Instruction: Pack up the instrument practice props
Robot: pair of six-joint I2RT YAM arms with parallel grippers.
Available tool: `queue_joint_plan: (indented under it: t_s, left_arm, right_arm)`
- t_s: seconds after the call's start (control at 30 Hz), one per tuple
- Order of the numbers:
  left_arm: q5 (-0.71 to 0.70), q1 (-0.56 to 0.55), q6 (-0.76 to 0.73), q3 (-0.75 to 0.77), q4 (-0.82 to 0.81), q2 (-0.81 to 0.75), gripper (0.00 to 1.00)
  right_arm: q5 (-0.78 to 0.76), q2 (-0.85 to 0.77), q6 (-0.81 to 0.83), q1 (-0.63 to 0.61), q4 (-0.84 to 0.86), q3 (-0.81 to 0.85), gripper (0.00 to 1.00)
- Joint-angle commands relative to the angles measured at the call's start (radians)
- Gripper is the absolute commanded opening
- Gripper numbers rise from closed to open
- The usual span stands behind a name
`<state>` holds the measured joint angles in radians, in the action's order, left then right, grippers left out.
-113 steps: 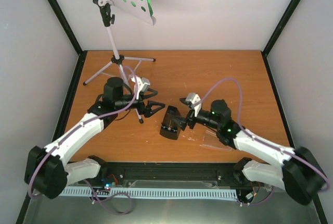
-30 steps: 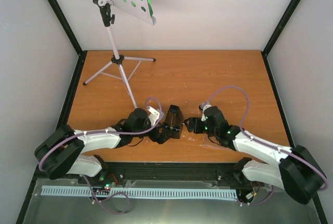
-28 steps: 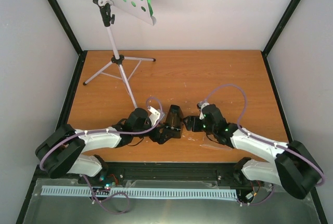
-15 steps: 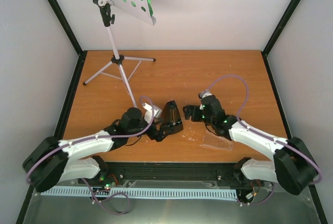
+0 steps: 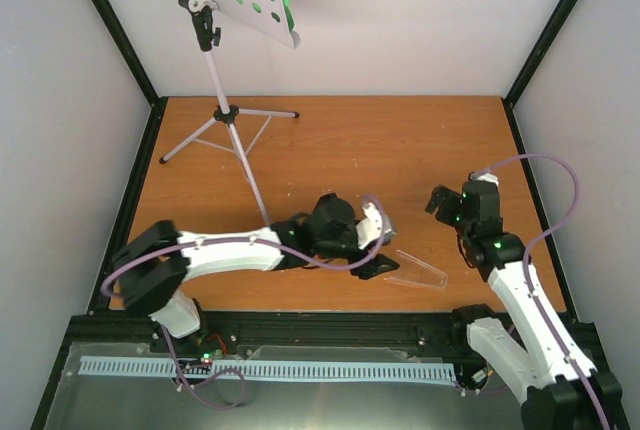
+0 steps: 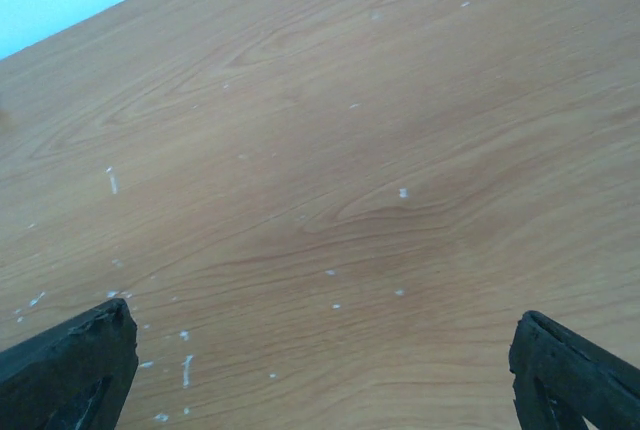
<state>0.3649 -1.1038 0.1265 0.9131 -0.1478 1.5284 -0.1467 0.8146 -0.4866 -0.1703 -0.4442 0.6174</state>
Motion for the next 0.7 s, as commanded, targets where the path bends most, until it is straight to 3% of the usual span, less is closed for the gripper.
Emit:
queue_joint_plan:
  t_s: [0.0,0.13,0.33,0.67]
  left_arm:
    - [0.07,-0.012,-0.111,0.111,0.025,0.178,0.66]
    - [0.119,-0.013,-0.148,0.192,0.032,0.316,0.59]
    - [0.115,-0.016,-0.227,0.255,0.082,0.429,0.49]
    - [0.122,-0.037,-0.276,0.224,0.078,0.444,0.49]
  right_arm:
    - [-0.129,-0.124,-0.01,0.011,-0.107,0.028,1.0]
    - [-0.122,-0.215,-0.004,0.011,-0.115,0.031,1.0]
    - [-0.095,-0.225,-0.031,0.011,-0.147,0.007,1.0]
    - [-0.051,-0.194,-0.065,0.012,-0.107,-0.032,1.0]
